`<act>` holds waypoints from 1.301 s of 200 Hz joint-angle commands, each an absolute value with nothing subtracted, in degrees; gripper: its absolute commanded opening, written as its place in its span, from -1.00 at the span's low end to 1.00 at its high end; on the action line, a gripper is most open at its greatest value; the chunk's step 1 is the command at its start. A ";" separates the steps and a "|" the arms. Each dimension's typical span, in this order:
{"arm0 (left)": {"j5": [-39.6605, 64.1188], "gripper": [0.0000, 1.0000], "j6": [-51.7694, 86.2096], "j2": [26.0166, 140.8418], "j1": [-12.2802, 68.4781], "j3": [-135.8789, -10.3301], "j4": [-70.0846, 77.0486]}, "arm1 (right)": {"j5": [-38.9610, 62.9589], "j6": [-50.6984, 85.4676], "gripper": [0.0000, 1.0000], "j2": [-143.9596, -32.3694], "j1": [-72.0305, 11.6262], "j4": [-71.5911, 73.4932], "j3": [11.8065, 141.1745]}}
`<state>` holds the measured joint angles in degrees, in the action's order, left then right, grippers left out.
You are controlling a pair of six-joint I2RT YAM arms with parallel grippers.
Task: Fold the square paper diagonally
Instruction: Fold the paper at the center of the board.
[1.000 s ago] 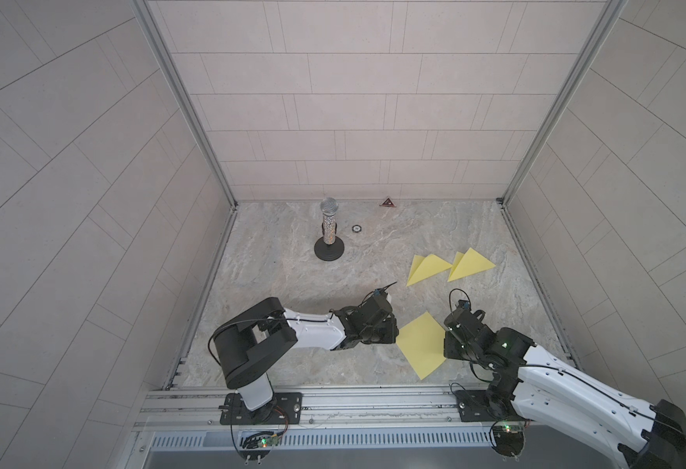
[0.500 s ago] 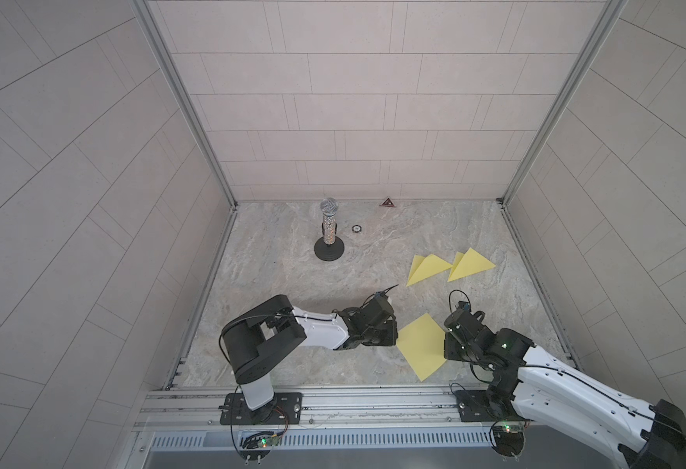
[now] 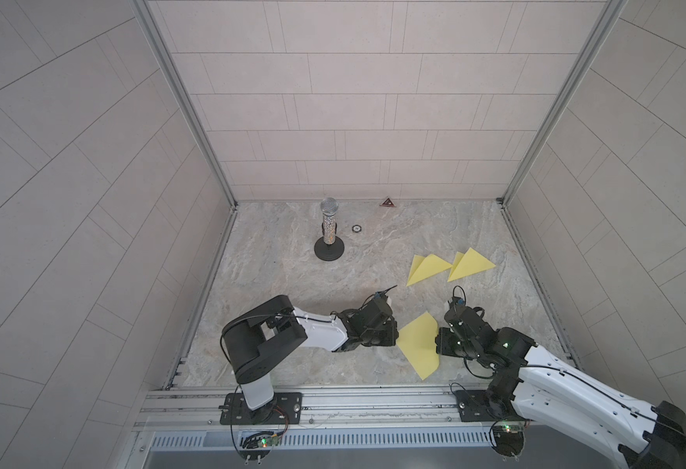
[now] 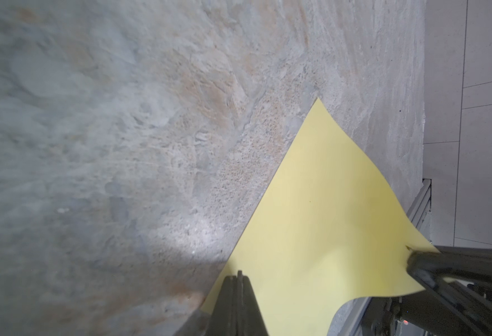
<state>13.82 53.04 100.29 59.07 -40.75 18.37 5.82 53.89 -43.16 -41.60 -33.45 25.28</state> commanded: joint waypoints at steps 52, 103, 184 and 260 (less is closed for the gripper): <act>11.44 -1.00 52.93 101.67 59.41 -37.45 15.64 | 10.72 55.61 -1.00 -50.63 -42.63 -13.69 25.94; 11.16 -1.00 53.22 101.51 59.41 -36.97 15.73 | 11.51 52.56 -1.00 -59.66 -43.15 -10.15 26.22; 11.12 -1.00 53.45 102.02 59.41 -36.80 15.91 | 11.67 52.21 -1.00 -66.34 -44.38 -1.88 24.92; 11.13 -1.00 53.36 102.40 59.41 -36.65 16.00 | 12.13 48.37 -1.00 -71.97 -44.58 0.09 24.91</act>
<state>13.19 53.56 100.20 59.07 -38.85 22.02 12.32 50.85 -71.26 -44.27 -0.34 25.41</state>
